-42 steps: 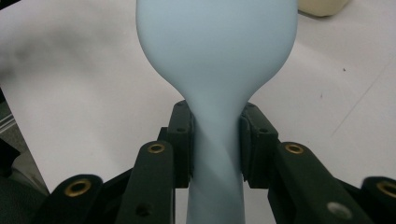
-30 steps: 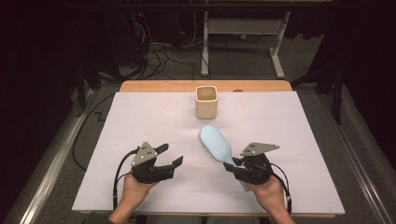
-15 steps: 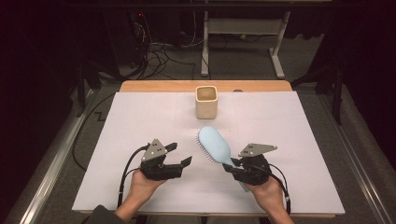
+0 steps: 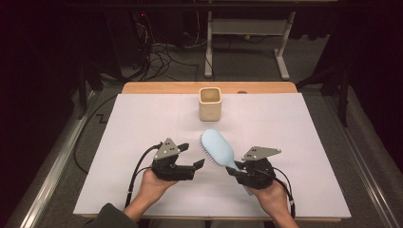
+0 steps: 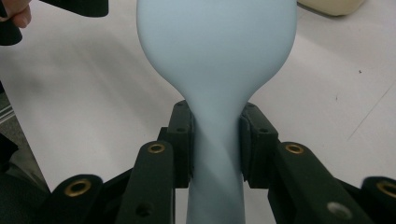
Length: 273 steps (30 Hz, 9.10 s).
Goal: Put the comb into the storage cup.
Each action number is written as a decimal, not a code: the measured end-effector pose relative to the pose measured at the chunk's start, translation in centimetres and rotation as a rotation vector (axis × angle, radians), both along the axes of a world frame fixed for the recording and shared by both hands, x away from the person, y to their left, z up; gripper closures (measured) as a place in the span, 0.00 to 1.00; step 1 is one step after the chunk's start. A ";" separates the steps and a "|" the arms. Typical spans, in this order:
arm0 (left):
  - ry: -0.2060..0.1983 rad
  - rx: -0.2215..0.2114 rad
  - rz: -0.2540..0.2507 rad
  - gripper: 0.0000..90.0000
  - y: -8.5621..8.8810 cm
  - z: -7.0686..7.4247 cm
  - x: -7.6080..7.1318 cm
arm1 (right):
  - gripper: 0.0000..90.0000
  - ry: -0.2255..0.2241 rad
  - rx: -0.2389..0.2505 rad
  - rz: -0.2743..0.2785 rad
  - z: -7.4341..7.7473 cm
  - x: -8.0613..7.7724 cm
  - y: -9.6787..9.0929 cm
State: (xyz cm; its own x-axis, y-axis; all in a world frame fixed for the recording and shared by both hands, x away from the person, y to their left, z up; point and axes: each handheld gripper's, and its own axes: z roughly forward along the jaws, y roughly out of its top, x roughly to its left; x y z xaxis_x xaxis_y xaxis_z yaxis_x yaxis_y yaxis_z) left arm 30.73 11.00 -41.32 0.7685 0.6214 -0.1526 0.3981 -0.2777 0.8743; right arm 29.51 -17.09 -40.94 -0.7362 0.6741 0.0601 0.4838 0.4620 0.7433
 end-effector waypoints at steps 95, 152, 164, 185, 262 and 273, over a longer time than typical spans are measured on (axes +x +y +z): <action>0.126 -0.051 -0.009 0.16 -5.3 0.4 0.9 | 0.78 -0.164 -0.059 -0.009 0.4 -1.2 1.6; 0.171 -0.126 -0.119 0.59 -4.2 4.1 1.0 | 0.78 -0.139 -0.011 0.019 1.1 0.3 2.3; 0.159 -0.106 -0.120 0.60 -4.0 4.8 0.8 | 0.68 -0.132 0.049 0.036 1.0 0.3 2.0; 0.117 -0.094 -0.077 0.60 -2.3 5.7 1.1 | 0.37 -0.206 0.133 -0.003 0.5 -0.3 -0.3; 0.040 -0.074 0.062 0.60 1.8 8.8 2.8 | 0.33 -0.245 0.242 -0.278 -3.9 -3.8 -13.9; 0.013 -0.053 0.097 0.60 2.0 9.8 4.1 | 0.33 -0.237 0.243 -0.286 -4.1 -3.8 -14.1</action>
